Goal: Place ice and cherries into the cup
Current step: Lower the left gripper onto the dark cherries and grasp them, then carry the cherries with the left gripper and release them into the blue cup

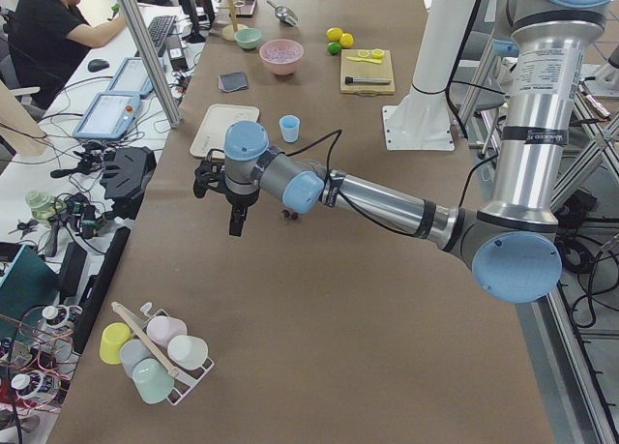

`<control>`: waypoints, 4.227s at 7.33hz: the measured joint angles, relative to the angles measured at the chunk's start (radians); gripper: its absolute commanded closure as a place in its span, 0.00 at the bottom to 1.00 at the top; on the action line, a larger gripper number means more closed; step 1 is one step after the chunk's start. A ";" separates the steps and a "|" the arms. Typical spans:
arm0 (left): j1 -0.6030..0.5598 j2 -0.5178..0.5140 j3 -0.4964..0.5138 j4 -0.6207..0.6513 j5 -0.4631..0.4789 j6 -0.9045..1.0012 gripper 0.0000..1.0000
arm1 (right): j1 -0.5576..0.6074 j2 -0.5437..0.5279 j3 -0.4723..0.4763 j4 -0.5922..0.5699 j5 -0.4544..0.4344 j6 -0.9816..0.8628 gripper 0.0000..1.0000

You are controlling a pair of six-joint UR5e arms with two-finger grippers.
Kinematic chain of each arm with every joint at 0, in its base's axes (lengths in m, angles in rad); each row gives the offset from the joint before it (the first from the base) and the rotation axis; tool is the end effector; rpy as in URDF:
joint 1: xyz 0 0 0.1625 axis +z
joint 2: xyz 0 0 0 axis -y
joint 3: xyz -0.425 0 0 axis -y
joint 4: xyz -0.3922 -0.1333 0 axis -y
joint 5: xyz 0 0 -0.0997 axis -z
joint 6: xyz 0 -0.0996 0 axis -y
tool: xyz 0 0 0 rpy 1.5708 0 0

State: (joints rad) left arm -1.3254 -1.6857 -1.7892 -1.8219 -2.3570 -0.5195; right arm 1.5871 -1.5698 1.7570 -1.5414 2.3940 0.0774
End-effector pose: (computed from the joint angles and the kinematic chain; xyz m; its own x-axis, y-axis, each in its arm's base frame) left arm 0.0706 -0.5404 0.4601 0.6132 0.0761 -0.7863 0.1173 0.9755 0.1859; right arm 0.0684 -0.4966 0.5592 0.6791 -0.0705 0.7307 -0.0686 0.9849 0.1589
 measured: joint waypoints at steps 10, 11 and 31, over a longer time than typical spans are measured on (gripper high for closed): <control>0.516 -0.034 0.203 -0.354 0.321 -0.231 0.63 | -0.020 -0.079 0.014 0.005 -0.047 -0.016 0.00; 0.520 -0.033 0.205 -0.365 0.317 -0.237 0.67 | -0.015 -0.086 0.016 0.006 -0.047 -0.020 0.00; 0.640 -0.589 0.132 0.006 0.342 -0.749 0.02 | -0.004 -0.082 0.010 0.001 -0.029 -0.024 0.00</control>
State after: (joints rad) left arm -0.6854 -2.2748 -1.6569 -1.8160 -2.0149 -1.2685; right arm 1.5831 -1.6521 1.7672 -1.5405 2.3654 0.0537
